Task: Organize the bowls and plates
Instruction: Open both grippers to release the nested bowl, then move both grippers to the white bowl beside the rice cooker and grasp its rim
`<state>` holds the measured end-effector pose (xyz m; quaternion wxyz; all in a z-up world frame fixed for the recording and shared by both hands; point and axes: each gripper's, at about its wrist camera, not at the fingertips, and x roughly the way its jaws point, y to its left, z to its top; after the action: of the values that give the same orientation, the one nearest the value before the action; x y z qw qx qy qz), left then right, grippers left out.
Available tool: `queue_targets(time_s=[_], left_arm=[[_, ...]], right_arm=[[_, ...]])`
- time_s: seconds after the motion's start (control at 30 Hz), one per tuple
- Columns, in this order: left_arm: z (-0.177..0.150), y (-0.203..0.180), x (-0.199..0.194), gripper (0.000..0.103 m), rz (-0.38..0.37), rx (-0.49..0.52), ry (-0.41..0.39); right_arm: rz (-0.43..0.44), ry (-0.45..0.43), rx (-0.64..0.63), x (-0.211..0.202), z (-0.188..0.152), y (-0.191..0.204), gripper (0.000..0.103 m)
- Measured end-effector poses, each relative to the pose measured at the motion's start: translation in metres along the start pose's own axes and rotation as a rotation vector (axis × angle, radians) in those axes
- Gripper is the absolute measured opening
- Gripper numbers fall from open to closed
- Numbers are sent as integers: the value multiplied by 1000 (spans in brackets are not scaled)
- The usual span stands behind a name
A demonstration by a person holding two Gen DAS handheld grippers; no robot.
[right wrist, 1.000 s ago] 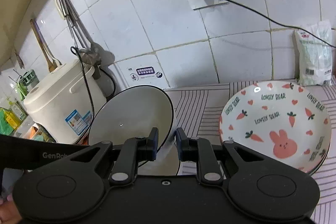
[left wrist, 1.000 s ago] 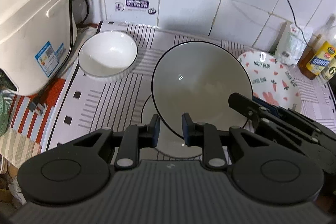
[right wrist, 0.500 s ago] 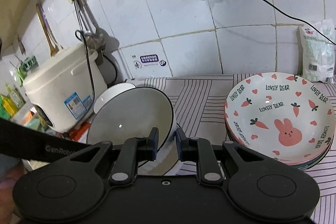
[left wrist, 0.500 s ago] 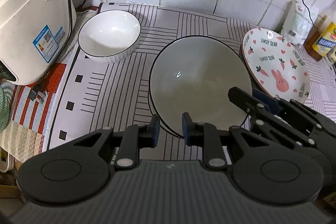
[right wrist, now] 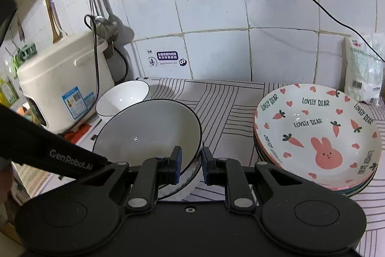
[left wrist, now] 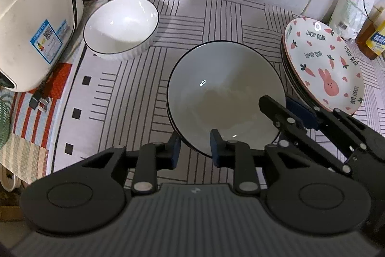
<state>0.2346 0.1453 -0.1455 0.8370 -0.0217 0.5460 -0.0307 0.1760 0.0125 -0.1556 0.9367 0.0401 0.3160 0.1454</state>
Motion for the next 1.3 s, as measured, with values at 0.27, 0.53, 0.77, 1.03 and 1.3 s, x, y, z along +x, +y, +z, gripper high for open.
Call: queue_targets(time_s=[0.27, 0.53, 0.77, 1.03, 1.3], left_arm=[[4, 5, 6, 24, -8, -38, 17], [-1, 6, -14, 39, 9, -41, -45], [-12, 19, -40, 47, 5, -38, -88], [-26, 38, -65, 48, -7, -37, -109], [-33, 63, -82, 53, 1, -68, -146]], right_arm=[[-44, 22, -62, 11, 2, 10, 21], [-51, 78, -65, 5, 10, 13, 24], [-91, 135, -71, -14, 20, 18, 34], [-74, 184, -52, -38, 32, 28, 53], [-59, 173, -122, -58, 43, 53, 73]])
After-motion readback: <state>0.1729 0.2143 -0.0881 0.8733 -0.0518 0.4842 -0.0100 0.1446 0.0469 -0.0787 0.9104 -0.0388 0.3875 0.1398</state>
